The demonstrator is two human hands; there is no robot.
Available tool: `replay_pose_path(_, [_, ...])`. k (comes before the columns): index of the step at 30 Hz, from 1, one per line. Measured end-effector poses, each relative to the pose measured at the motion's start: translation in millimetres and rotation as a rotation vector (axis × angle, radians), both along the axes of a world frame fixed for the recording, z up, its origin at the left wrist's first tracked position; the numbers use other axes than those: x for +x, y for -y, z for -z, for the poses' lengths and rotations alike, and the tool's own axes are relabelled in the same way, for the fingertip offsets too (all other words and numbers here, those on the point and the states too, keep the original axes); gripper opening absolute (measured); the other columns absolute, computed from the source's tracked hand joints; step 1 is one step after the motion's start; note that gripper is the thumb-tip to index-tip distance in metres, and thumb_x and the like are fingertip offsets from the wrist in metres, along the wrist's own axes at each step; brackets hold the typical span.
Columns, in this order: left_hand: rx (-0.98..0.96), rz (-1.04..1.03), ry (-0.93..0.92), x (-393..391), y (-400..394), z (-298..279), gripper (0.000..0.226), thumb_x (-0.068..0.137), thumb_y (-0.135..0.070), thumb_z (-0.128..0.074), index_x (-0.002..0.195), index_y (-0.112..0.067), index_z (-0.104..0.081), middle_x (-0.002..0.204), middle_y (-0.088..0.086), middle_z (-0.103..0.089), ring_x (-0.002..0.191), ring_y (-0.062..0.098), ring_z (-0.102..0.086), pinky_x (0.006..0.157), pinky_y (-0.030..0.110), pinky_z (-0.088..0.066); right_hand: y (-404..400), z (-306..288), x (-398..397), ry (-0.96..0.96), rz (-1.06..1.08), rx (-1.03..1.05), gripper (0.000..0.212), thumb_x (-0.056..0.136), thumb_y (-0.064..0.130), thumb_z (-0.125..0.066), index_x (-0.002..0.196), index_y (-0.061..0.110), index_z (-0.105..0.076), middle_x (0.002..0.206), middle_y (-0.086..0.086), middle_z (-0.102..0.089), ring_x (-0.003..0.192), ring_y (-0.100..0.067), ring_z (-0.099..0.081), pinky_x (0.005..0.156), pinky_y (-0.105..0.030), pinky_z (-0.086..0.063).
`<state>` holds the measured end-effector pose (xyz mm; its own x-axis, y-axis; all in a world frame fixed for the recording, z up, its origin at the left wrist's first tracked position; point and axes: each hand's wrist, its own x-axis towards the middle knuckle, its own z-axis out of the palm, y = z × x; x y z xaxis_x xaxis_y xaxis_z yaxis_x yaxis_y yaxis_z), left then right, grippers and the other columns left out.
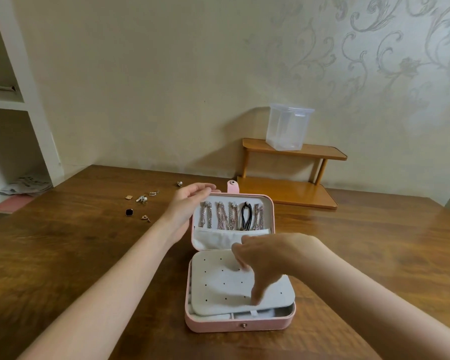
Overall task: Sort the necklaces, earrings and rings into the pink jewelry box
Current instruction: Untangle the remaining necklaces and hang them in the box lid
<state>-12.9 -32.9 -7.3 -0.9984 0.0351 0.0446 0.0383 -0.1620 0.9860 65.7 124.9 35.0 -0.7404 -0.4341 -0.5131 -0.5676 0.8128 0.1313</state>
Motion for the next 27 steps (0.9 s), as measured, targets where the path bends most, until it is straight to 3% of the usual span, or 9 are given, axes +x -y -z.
replay_pose_path(4, [-0.006, -0.003, -0.004, 1, -1, -2, 0.012, 0.094, -0.011, -0.051, 0.096, -0.014, -0.063, 0.101, 0.007, -0.069, 0.094, 0.019, -0.064, 0.075, 0.029, -0.051, -1, 0, 2, -0.011, 0.012, -0.003, 0.062, 0.077, 0.039, -0.071, 0.124, 0.012, -0.039, 0.12, -0.006, -0.047, 0.101, -0.023, -0.049, 0.078, -0.036, -0.043])
replay_pose_path(7, [-0.052, 0.012, -0.025, 4, 0, -4, 0.012, 0.093, -0.012, -0.052, 0.096, -0.014, -0.063, 0.1, 0.008, -0.067, 0.092, 0.019, -0.063, 0.073, 0.028, -0.051, -3, -3, 4, 0.016, 0.032, 0.058, 0.073, 0.076, 0.04, -0.072, 0.131, 0.013, -0.034, 0.123, -0.006, -0.047, 0.109, -0.026, -0.051, 0.089, -0.04, -0.047])
replay_pose_path(11, [-0.365, -0.007, -0.157, 7, -2, -3, 0.015, 0.085, -0.014, -0.065, 0.098, -0.016, -0.061, 0.099, 0.001, -0.063, 0.095, 0.017, -0.06, 0.082, 0.031, -0.05, -6, 0, 6, 0.032, 0.051, 0.11, 0.089, 0.072, 0.04, -0.076, 0.14, 0.017, -0.024, 0.129, -0.007, -0.044, 0.114, -0.028, -0.049, 0.092, -0.041, -0.047])
replay_pose_path(13, [-0.566, -0.077, -0.251, 6, -7, 0, 0.023, 0.081, -0.013, -0.069, 0.101, -0.014, -0.059, 0.097, -0.003, -0.06, 0.093, 0.013, -0.057, 0.076, 0.024, -0.048, -6, 5, 10, 0.017, 0.041, 0.113, 0.093, 0.072, 0.038, -0.076, 0.142, 0.017, -0.02, 0.132, -0.009, -0.042, 0.115, -0.028, -0.048, 0.09, -0.039, -0.046])
replay_pose_path(17, [-0.701, -0.152, -0.311, 6, -8, 2, 0.026, 0.079, -0.013, -0.071, 0.103, -0.014, -0.06, 0.1, -0.001, -0.061, 0.085, 0.014, -0.059, 0.061, 0.019, -0.047, -11, -3, 0, 0.07, 0.061, -0.06, 0.068, 0.079, 0.042, -0.069, 0.132, 0.013, -0.039, 0.128, -0.006, -0.051, 0.104, -0.021, -0.053, 0.091, -0.036, -0.047])
replay_pose_path(19, [-0.657, -0.116, -0.308, 7, -7, -1, 0.025, 0.08, -0.011, -0.07, 0.103, -0.014, -0.06, 0.101, 0.0, -0.062, 0.09, 0.016, -0.06, 0.069, 0.027, -0.052, -12, -6, -13, -0.091, 0.043, -0.282, 0.051, 0.087, 0.033, -0.062, 0.132, 0.015, -0.045, 0.127, -0.005, -0.055, 0.096, -0.015, -0.052, 0.089, -0.031, -0.047])
replay_pose_path(21, [-0.618, -0.103, -0.309, 8, -8, -3, 0.025, 0.08, -0.011, -0.07, 0.103, -0.016, -0.06, 0.102, 0.0, -0.06, 0.099, 0.016, -0.057, 0.079, 0.033, -0.053, -10, -1, -24, -0.332, 0.024, -0.418, 0.044, 0.093, 0.017, -0.051, 0.136, 0.015, -0.042, 0.132, -0.008, -0.053, 0.106, -0.019, -0.056, 0.088, -0.031, -0.049])
replay_pose_path(23, [-0.603, -0.102, -0.315, 9, -8, -4, 0.025, 0.08, -0.012, -0.07, 0.102, -0.019, -0.06, 0.103, -0.001, -0.059, 0.103, 0.016, -0.055, 0.083, 0.033, -0.053, -8, 8, -26, -0.442, 0.008, -0.448, 0.05, 0.094, 0.01, -0.043, 0.143, 0.017, -0.033, 0.136, -0.008, -0.046, 0.112, -0.024, -0.055, 0.083, -0.03, -0.051])
replay_pose_path(27, [-0.586, -0.094, -0.319, 9, -7, -4, 0.024, 0.08, -0.011, -0.07, 0.101, -0.019, -0.061, 0.103, 0.0, -0.06, 0.105, 0.018, -0.056, 0.087, 0.038, -0.053, -8, 23, -24, -0.58, -0.104, -0.391, 0.051, 0.096, 0.014, -0.039, 0.145, 0.015, -0.024, 0.133, -0.007, -0.041, 0.101, -0.023, -0.058, 0.066, -0.03, -0.047])
